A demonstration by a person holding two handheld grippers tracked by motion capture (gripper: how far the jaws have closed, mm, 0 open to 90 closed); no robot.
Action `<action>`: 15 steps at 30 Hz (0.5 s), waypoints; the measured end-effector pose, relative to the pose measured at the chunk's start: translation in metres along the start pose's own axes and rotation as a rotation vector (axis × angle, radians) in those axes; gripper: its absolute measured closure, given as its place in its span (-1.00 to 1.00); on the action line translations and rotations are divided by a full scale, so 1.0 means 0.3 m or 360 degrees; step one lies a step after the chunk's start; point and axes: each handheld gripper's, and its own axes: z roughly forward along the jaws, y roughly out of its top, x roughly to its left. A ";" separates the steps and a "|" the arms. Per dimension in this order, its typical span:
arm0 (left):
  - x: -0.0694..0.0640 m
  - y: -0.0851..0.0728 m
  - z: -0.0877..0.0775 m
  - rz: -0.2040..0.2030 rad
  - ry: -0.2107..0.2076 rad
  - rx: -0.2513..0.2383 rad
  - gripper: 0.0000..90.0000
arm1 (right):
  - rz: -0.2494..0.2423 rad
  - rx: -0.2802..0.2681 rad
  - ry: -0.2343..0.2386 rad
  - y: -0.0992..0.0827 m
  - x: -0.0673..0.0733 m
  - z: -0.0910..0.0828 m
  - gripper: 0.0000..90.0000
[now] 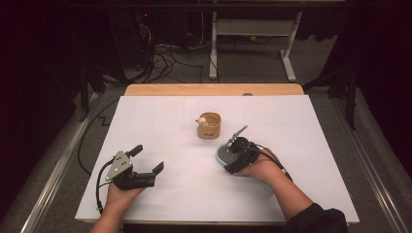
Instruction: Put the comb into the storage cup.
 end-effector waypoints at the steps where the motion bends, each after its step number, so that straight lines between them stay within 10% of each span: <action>1: 0.001 0.000 0.000 -0.0001 0.0000 0.0002 -0.95 | 0.0003 0.0001 0.0000 0.000 0.000 0.000 -0.54; 15: 0.002 0.000 0.000 -0.0006 -0.0002 0.0002 -0.95 | -0.0019 -0.0011 -0.0016 0.006 0.007 -0.020 -0.53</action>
